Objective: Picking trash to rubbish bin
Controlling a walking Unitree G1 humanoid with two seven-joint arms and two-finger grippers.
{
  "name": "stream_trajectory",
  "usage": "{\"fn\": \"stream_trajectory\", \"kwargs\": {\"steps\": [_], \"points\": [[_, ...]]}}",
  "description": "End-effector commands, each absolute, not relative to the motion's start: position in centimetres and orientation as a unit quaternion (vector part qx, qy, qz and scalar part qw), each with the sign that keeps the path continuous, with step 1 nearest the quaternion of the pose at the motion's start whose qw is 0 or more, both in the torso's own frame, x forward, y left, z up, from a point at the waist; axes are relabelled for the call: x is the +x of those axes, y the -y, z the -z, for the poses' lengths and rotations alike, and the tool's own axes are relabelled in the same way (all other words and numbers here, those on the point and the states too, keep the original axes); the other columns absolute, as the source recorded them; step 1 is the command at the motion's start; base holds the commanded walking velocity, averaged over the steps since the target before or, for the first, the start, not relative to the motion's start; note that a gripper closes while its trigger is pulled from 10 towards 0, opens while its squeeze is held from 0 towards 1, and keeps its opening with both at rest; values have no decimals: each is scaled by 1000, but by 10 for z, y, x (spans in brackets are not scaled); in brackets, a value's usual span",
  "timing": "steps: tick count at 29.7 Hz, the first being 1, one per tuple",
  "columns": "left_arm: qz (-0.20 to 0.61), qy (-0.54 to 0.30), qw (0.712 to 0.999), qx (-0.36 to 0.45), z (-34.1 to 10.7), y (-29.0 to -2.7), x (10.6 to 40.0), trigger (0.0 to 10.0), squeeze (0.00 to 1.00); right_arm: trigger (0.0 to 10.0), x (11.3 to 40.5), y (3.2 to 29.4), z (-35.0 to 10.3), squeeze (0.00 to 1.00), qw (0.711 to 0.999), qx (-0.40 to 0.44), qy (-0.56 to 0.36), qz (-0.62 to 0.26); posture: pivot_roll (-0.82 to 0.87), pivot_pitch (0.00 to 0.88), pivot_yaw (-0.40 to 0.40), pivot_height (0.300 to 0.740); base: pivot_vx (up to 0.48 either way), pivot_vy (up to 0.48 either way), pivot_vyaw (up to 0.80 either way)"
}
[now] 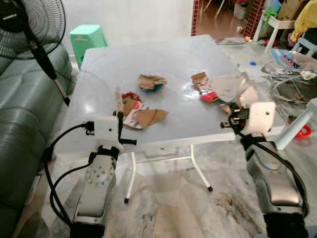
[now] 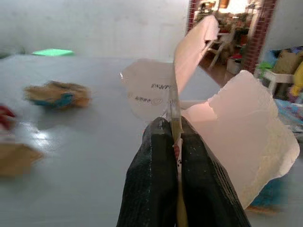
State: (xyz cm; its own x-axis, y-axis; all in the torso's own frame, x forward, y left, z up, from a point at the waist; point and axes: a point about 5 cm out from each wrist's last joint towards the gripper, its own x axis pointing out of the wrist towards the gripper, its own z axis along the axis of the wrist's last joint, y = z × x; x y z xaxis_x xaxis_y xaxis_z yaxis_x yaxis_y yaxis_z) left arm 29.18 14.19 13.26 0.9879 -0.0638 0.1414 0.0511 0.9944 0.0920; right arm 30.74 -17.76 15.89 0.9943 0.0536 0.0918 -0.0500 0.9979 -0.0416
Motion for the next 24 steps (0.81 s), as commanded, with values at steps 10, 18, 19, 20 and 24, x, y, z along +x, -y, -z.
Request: {"fn": "stream_trajectory", "kwargs": {"steps": [10,18,19,20,24], "points": [[31,78,995,52,-135,-143,291,10000,0,10000,309,170,-163,0,998,-21,56,-38,-52,32,41,740,0,188,0],[49,78,994,53,-136,-141,292,10000,0,10000,311,171,-162,0,998,-16,50,-33,-51,27,43,740,0,0,-565],[49,78,994,53,-136,-141,293,10000,0,10000,311,171,-162,0,998,-16,51,-33,-50,26,43,740,0,0,-800],[50,78,994,53,-136,-141,293,10000,0,10000,311,171,-162,0,998,-16,51,-33,-50,26,43,740,0,0,-800],[51,78,994,52,-136,-141,292,10000,0,10000,311,171,-161,0,998,-17,50,-33,-49,26,42,740,0,0,-800]]}}
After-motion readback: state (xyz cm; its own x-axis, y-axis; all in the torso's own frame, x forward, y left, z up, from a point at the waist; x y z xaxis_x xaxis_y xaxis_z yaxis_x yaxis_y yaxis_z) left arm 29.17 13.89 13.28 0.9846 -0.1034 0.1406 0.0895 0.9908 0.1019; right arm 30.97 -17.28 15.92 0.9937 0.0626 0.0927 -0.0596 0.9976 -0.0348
